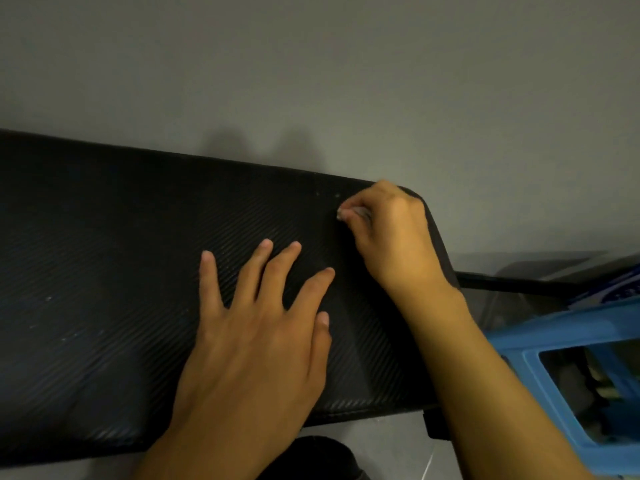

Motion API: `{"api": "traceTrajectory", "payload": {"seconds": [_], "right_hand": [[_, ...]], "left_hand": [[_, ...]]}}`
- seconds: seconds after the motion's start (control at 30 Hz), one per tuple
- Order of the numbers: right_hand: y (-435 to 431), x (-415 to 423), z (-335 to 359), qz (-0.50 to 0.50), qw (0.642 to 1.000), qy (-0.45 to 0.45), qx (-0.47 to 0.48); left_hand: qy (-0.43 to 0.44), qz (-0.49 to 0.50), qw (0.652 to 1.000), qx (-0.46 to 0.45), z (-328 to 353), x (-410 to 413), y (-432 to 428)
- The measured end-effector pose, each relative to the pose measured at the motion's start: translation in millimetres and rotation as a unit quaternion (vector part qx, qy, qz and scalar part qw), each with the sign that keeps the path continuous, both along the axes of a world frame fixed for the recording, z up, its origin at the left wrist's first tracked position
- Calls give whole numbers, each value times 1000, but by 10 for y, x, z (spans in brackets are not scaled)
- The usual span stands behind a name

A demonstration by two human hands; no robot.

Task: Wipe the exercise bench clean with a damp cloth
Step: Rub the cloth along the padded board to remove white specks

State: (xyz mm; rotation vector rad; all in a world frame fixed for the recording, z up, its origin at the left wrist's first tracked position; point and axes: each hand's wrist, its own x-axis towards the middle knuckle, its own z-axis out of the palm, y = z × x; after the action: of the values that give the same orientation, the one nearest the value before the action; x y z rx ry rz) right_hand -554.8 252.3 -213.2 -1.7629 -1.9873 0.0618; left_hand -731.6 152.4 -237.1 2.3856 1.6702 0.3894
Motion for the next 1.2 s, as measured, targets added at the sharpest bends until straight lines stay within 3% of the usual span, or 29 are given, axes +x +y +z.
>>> {"api": "traceTrajectory", "payload": {"seconds": [0.17,0.37,0.57,0.7,0.93,1.2], "right_hand": [[505,-151,11,-47,999,8,-22],[-121,11,31,9,999,16,-27],[491,-22,50,-95,994,22,-49],[338,-184,-31,-31,998,37,-28],[-808,-76,25,114,991,55,-46],[-1589,-88,-56,133,990,30,-37]], "left_hand": [[-5,-1,1000,0,-2,-14,4],[-23,20,999,14,-27,1,15],[-38,15,999,26,-18,6,12],[-53,21,998,35,-39,-8,6],[-78,15,997,23,-59,-33,27],[-83,3,996,28,-67,-48,43]]}}
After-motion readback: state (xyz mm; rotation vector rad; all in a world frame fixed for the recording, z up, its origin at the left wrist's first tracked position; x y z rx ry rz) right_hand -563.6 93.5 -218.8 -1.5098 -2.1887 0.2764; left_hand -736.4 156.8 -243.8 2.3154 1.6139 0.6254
